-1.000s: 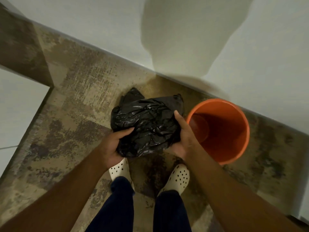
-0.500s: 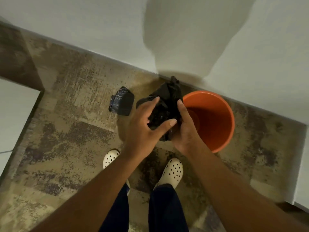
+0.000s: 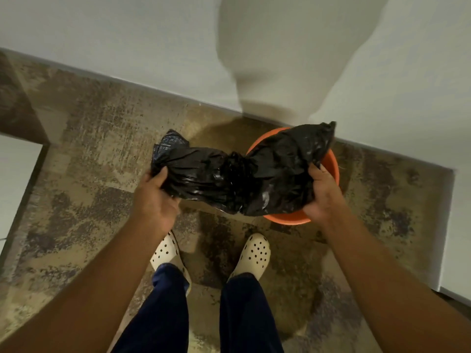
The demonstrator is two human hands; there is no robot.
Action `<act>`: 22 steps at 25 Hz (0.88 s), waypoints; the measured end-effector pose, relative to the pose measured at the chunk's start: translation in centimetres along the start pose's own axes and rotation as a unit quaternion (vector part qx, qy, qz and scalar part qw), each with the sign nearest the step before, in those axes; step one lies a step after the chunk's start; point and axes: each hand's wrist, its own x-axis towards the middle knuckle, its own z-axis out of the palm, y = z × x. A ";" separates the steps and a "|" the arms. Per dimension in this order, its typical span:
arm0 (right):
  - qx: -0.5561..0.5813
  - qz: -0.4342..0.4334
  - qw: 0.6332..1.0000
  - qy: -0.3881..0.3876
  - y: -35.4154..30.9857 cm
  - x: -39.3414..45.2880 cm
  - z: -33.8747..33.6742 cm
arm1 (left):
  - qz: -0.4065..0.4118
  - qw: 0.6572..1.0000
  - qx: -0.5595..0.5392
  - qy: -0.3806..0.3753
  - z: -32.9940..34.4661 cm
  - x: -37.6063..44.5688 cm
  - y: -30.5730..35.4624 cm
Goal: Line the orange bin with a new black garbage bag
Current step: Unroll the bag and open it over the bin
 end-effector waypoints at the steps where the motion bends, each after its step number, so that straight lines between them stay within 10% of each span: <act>1: 0.002 -0.009 1.000 0.014 -0.9 0.3 -1.5 | 0.002 1.000 -0.018 0.009 -0.5 0.4 0.1; 12: 0.027 -0.104 0.992 0.069 -6.1 -1.5 -10.1 | -0.023 0.993 0.116 -0.017 1.2 3.0 -4.8; 22: 0.016 -0.228 0.968 0.107 -6.5 -7.8 -13.9 | -0.004 0.854 0.503 -0.132 13.0 3.6 -13.8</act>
